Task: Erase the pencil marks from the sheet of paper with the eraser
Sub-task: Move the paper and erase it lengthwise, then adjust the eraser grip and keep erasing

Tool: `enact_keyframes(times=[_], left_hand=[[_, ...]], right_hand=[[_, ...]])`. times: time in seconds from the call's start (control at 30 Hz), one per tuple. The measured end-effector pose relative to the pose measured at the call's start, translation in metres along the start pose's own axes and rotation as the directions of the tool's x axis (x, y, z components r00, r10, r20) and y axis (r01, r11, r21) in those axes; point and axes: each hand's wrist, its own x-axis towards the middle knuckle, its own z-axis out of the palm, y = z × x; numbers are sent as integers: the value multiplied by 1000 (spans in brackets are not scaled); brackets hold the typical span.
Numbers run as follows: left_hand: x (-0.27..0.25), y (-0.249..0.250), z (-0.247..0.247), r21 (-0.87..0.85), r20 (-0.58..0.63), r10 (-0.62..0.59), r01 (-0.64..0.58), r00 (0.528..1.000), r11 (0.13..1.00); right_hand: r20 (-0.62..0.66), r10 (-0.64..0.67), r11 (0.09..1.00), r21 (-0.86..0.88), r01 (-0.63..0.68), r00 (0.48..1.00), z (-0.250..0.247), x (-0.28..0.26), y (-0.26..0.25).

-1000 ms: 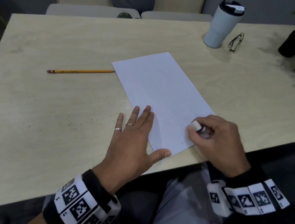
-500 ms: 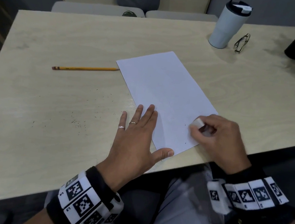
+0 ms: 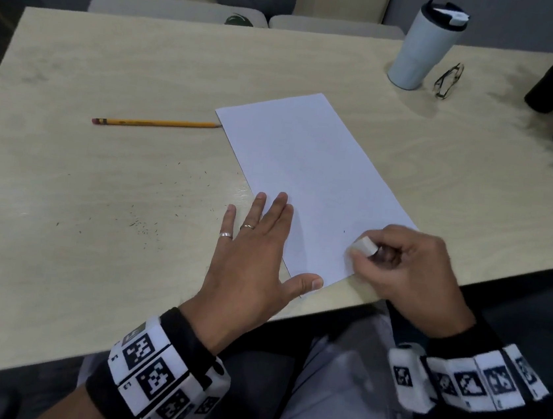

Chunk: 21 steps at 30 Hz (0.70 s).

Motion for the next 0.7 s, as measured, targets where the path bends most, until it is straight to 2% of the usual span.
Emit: enact_keyframes(times=[0.07,0.13,0.2,0.33,0.43,0.5,0.6,0.7], left_hand=[[0,-1,1,-3,-3,0,0,1000,1000],[0,0,0,-5,2,8,-8,1000,1000],[0,0,0,-5,-3,6,-6,1000,1000],[-1,0,-1,2,-1,1,-1,1000,1000],[0,1,0,-2,0,8,-8,1000,1000],[0,0,0,-1,-4,6,-6,1000,1000],[0,0,-1,3,8,0,-1,1000,1000],[1,0,0,7,13,3,-3,1000,1000]], right_hand=[[37,-21,999,-24,22,999,6,-8,-3],[-36,55,998,12,-55,998,-6,-1,14],[-83,56,998,-28,-58,995,-14,4,19],[34,-21,998,-55,22,999,0,-10,1],[-59,78,997,-3,-78,995,-14,0,21],[-90,61,996,-59,-66,994,-19,5,22],[-1,-10,997,-82,10,1000,-5,-6,4],[-76,82,996,-14,-83,994,-13,3,19]])
